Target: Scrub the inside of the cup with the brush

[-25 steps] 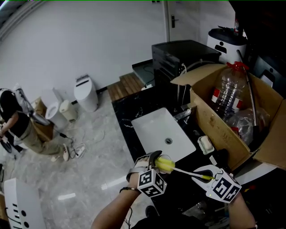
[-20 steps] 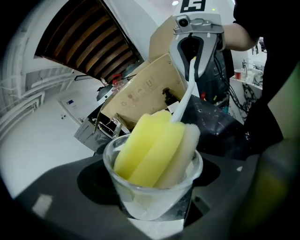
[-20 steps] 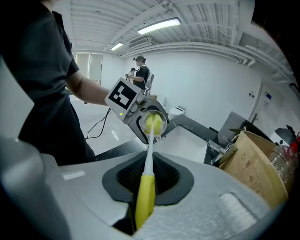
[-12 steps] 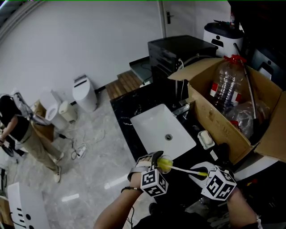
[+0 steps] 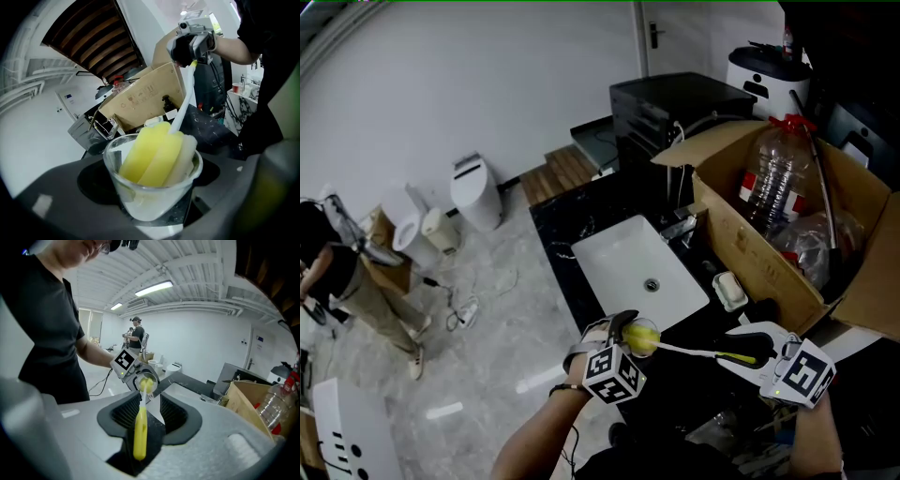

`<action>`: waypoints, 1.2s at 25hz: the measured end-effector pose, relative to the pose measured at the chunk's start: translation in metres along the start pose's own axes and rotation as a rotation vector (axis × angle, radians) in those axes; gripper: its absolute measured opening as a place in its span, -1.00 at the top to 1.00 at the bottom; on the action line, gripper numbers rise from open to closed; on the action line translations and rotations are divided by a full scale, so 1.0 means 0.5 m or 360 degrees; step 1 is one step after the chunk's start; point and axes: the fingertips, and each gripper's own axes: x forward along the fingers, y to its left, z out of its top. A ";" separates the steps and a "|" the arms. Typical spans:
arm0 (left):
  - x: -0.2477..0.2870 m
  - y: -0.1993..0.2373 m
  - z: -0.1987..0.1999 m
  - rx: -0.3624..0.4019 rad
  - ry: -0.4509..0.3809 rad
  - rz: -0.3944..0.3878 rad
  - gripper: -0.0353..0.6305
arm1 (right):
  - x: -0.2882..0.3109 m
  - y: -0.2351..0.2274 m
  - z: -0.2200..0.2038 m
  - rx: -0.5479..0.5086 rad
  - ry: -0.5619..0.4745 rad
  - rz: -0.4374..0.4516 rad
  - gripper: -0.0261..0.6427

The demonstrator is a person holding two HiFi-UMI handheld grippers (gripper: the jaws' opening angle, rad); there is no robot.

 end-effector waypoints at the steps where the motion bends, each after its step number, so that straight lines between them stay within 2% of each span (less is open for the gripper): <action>1: -0.002 0.003 0.002 -0.0025 -0.0016 -0.0003 -0.42 | -0.010 -0.002 -0.005 0.0025 -0.0017 0.0008 0.50; 5: -0.014 0.022 0.010 -0.0128 -0.0077 0.0001 -0.42 | -0.029 -0.017 -0.019 0.0152 -0.0141 -0.0043 0.49; 8: -0.022 0.034 0.017 -0.0200 -0.0121 0.0001 -0.42 | -0.026 -0.012 -0.018 0.0228 -0.0240 -0.0018 0.49; 13: -0.030 0.037 0.029 -0.0285 -0.0180 -0.0022 -0.42 | -0.002 0.007 -0.009 0.0251 -0.0311 0.0028 0.49; 17: -0.035 0.033 0.037 -0.0297 -0.0201 -0.0031 -0.42 | 0.016 0.002 0.005 0.0278 -0.0368 0.0015 0.49; 21: -0.040 0.025 0.053 -0.0328 -0.0247 -0.0062 -0.42 | 0.024 -0.007 0.029 0.0360 -0.0494 0.0000 0.50; 25: -0.044 0.019 0.066 -0.0321 -0.0272 -0.0078 -0.42 | 0.030 -0.010 0.060 0.0419 -0.0607 0.0014 0.59; 27: -0.043 0.017 0.067 -0.0318 -0.0272 -0.0084 -0.42 | 0.034 -0.014 0.072 0.0415 -0.0634 -0.0003 0.75; 30: -0.042 0.016 0.062 -0.0319 -0.0263 -0.0085 -0.42 | 0.037 -0.020 0.085 0.0401 -0.0651 -0.0048 0.76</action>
